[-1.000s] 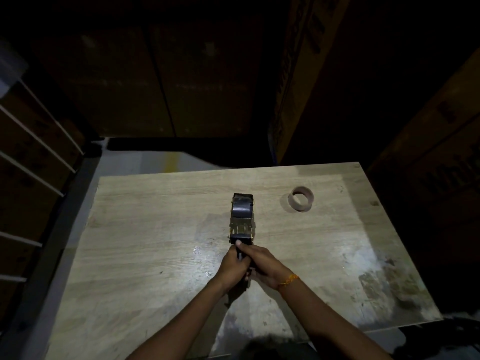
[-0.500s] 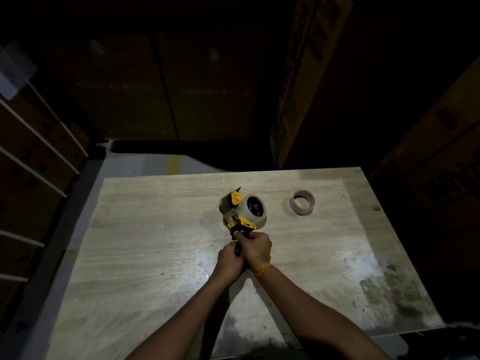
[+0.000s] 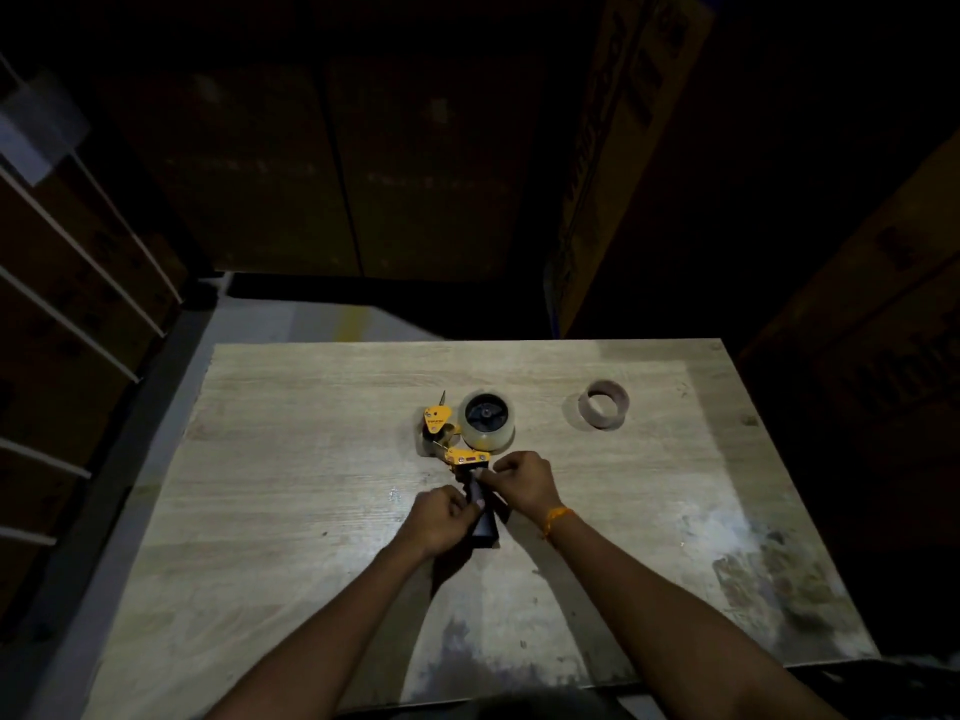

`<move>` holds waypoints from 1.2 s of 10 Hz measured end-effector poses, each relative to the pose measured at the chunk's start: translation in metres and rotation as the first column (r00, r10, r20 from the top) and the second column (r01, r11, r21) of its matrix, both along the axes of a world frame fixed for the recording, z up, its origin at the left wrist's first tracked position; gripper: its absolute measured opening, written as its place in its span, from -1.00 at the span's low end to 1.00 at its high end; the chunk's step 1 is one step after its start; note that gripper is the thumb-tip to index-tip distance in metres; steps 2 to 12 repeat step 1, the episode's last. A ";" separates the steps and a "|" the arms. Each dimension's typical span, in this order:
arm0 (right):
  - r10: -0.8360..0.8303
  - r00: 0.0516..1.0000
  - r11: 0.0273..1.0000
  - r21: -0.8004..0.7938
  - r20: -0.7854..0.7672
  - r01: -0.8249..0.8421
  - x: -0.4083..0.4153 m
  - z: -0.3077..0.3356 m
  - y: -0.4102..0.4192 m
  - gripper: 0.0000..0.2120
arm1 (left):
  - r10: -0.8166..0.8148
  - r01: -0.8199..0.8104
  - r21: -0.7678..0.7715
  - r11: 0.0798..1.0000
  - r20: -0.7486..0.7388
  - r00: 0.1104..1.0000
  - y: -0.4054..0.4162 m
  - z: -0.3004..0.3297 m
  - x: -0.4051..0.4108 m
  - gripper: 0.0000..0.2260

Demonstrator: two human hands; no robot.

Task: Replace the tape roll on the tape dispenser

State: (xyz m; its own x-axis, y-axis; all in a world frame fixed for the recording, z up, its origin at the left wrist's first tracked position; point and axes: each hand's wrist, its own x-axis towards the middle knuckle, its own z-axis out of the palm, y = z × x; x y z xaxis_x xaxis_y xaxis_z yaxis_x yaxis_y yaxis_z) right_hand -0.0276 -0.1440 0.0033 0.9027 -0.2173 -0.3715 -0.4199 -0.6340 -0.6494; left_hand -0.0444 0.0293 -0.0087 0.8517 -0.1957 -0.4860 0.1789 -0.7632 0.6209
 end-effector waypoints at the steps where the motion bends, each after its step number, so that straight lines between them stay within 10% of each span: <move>1: 0.003 0.998 0.999 -0.032 0.063 -0.001 0.009 0.021 -0.013 -0.69 | 0.004 -0.018 0.151 0.988 0.093 0.996 0.012 0.031 0.024 -0.64; 12: 0.003 0.998 0.999 -0.032 0.063 -0.001 0.009 0.021 -0.013 -0.69 | 0.004 -0.018 0.151 0.988 0.093 0.996 0.012 0.031 0.024 -0.64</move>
